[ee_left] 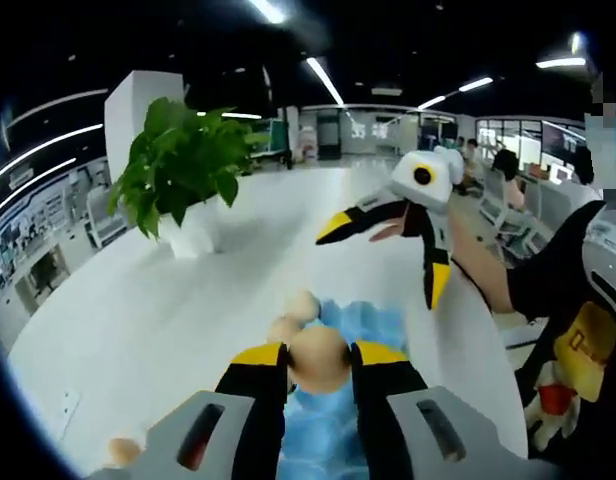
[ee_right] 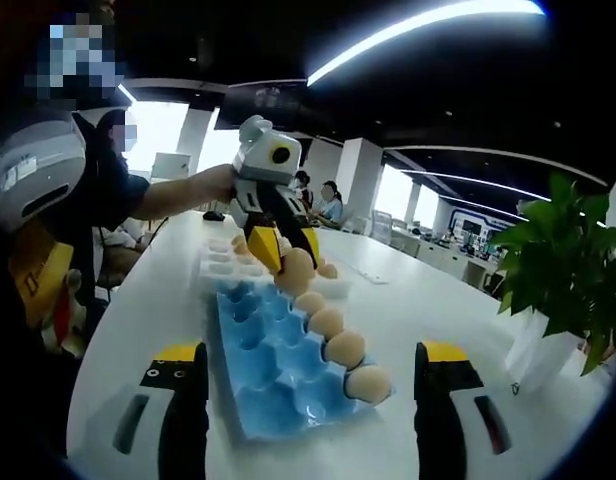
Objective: Pick up the eggs on the table and place them into the egg tray on the table
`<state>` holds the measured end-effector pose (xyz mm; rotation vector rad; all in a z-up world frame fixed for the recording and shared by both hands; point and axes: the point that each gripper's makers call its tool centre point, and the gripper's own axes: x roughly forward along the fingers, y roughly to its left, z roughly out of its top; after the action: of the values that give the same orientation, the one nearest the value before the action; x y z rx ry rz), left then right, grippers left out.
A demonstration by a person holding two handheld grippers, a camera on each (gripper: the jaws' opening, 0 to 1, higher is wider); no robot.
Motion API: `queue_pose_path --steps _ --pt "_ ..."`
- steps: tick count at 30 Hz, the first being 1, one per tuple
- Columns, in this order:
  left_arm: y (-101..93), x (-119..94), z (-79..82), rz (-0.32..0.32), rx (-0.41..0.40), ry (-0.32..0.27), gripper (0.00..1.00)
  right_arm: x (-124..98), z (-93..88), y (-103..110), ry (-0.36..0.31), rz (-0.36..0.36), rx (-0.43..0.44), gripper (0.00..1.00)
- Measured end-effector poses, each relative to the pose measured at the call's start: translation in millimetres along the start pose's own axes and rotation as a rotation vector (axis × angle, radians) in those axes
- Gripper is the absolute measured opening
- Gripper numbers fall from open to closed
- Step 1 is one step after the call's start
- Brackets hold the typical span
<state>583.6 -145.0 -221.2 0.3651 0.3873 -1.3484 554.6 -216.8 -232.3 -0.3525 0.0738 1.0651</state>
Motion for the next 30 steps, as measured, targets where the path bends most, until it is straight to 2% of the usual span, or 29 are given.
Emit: queue_pose_path --steps 5,7,8,24,30 --pt "-1.7 3 0.2 -0.006 0.002 0.002 0.24 0 -0.1 0 0.000 0.000 0.001 0.89" --pt "-10.2 27 7.8 -0.047 0.008 -0.004 0.24 0 -1.2 1 0.006 0.001 -0.001 0.89" --pt "-11.4 31 8.8 -0.052 0.009 -0.004 0.24 0 -1.2 0 0.007 -0.001 -0.003 0.89" --pt "-20.1 73 9.3 -0.102 -0.005 0.018 0.24 -1 -0.4 -2 0.006 -0.009 0.003 0.89" --pt "-24.3 90 11.8 -0.126 -0.051 -0.005 0.24 -2 1.3 -4 0.003 -0.012 0.004 0.89"
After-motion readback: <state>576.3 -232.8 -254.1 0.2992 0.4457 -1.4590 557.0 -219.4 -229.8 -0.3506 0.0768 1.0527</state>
